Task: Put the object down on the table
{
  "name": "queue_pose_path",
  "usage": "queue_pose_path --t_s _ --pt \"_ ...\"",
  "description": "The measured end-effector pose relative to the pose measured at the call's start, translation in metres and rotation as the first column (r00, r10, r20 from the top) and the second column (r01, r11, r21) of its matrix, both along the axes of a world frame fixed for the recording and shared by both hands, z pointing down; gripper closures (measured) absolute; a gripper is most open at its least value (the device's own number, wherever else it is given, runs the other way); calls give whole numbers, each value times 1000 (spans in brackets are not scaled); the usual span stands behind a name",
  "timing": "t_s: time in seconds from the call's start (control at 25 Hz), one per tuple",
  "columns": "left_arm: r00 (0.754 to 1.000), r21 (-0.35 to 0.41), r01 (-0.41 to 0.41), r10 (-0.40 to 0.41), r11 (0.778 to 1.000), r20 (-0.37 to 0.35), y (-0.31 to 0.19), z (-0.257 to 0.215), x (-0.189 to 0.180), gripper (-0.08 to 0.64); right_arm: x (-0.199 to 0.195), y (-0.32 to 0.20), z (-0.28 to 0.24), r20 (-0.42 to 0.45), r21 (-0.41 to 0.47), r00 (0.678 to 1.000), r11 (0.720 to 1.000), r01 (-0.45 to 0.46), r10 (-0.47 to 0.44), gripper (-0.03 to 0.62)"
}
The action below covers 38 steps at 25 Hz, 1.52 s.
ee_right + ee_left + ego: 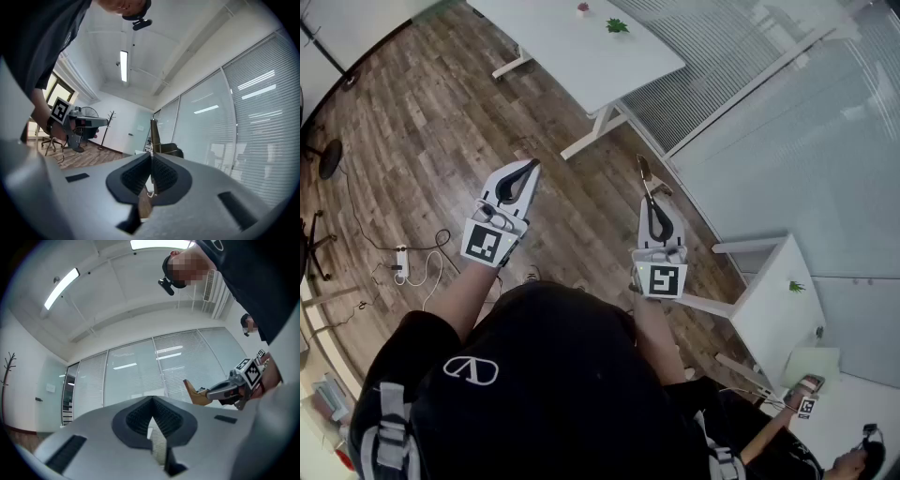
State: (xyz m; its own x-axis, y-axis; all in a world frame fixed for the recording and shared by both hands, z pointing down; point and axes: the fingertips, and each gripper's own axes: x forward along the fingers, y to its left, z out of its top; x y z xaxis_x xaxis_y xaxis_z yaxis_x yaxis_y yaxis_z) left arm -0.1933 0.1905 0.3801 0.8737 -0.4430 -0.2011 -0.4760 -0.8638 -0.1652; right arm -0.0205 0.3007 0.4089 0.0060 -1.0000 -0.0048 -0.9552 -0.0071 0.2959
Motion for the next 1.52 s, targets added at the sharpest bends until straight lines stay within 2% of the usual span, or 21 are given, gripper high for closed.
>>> queue_pose_path --t_s 0.24,0.36,0.52,0.96,1.2,1.36,1.52 --pt "1000 -5 -4 4 1000 6 6 1 0 555 -1 5 2 2 -13 1000 1000 -4 4 587" --pt "1000 -10 -3 3 1000 1 9 -1 1 555 -2 8 -3 13 9 1000 1000 19 -19 586" --pt "1000 -11 -5 5 1000 4 9 0 3 555 -7 7 -9 -25 21 999 999 42 -42 586" --pt "1000 -8 12 -12 1000 8 15 0 18 555 10 7 -14 -19 46 998 997 60 -59 586" --pt "999 -2 51 -51 999 8 27 2 36 555 30 11 -11 -16 45 995 995 94 -94 586" --pt "997 7 76 -76 997 8 32 -1 51 555 49 13 -11 20 51 994 993 103 -105 586" --pt "996 9 86 -86 996 12 26 -4 67 555 65 8 -13 8 60 991 990 131 -132 586"
